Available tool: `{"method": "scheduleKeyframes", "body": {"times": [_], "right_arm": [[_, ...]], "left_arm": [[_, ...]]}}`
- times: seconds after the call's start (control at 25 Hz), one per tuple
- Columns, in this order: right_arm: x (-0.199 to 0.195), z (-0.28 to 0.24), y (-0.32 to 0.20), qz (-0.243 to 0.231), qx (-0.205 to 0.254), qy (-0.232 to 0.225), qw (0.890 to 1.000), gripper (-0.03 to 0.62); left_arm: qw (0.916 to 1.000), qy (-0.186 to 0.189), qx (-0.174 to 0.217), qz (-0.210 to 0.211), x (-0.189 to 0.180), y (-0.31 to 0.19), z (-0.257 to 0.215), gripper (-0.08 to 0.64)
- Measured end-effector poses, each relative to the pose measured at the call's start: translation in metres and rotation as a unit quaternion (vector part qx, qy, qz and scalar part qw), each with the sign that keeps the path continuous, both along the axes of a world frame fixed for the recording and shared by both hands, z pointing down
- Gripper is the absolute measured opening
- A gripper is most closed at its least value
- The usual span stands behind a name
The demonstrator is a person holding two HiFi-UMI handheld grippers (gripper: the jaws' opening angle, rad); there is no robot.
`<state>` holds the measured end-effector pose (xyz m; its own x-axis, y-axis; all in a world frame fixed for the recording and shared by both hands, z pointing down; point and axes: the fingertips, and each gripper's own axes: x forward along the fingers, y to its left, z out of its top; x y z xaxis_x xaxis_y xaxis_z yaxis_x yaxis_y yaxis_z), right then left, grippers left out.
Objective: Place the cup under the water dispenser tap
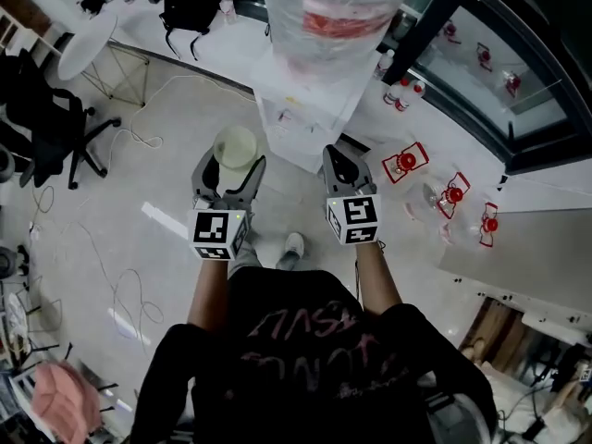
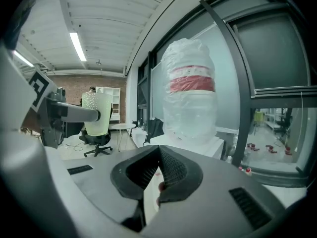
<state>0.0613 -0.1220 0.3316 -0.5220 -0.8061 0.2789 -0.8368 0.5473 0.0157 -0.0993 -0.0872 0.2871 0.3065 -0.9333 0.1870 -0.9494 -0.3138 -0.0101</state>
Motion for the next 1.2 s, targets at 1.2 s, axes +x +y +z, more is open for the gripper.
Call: {"method": "scheduleKeyframes", "body": {"times": [1.2], "right_arm": [[-0.018,0.125,-0.033,0.100,-0.073,0.008,0.992,0.014]], "left_arm": [[0.9937,0.013,-0.046,0.101,-0.015,-0.078,0.147,0.354]]}}
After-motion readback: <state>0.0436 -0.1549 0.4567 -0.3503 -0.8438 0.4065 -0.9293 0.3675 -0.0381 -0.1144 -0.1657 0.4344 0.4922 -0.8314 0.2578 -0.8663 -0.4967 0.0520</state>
